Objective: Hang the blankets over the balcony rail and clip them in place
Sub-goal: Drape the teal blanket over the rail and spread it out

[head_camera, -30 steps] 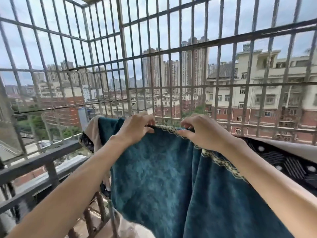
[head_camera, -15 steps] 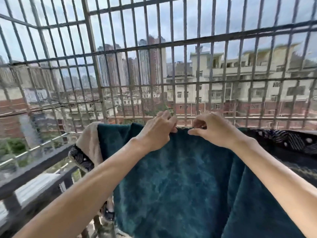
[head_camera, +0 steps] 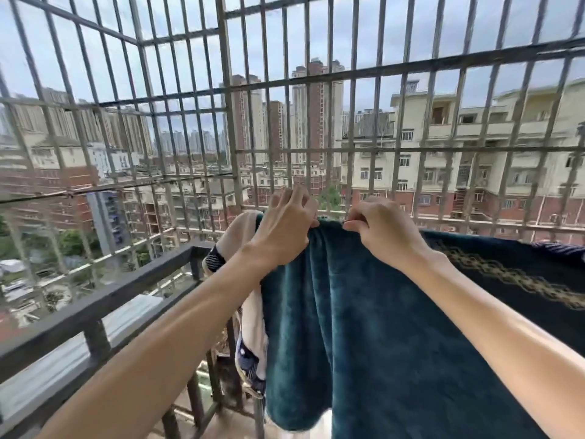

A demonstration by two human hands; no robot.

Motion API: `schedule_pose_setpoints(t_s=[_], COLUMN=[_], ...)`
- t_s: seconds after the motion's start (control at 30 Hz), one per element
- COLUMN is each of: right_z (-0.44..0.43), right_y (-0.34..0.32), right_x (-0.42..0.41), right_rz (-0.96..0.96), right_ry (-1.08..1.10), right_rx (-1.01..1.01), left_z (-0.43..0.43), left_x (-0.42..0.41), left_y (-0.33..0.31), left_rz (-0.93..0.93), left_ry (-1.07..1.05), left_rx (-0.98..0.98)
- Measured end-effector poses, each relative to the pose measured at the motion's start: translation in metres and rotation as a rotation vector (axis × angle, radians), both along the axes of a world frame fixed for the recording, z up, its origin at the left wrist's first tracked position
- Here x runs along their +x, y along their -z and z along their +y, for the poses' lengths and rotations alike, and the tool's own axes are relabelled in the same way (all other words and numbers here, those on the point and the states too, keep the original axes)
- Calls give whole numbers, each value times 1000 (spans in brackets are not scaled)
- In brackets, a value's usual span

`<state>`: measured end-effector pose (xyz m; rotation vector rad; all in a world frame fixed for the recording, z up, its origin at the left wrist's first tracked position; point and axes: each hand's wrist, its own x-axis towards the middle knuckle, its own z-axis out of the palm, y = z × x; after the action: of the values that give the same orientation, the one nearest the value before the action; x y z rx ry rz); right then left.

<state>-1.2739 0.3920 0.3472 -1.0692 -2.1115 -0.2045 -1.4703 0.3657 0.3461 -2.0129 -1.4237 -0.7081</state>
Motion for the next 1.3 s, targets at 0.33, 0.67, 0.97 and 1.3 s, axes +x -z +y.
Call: schedule_pose_setpoints(t_s=[0.33,0.67,0.97,1.3], right_z=[20,27,27,28], right_y=[-9,-10,-34,-18], right_x=[-16,-12,-10,-53], right_rz=[134,106,180,12], right_ry=[-36,-82,-26,-104], right_rx=[22,14,99,-26], left_z=[18,34,28,-24], left_x=[-73,-87,-161,-259], left_y=[-3,-9,-17,79], left_rz=[-364,-321,-468,-654], left_ry=[139,102,-104,-415], left_rx=[-254,-289,-58,-89])
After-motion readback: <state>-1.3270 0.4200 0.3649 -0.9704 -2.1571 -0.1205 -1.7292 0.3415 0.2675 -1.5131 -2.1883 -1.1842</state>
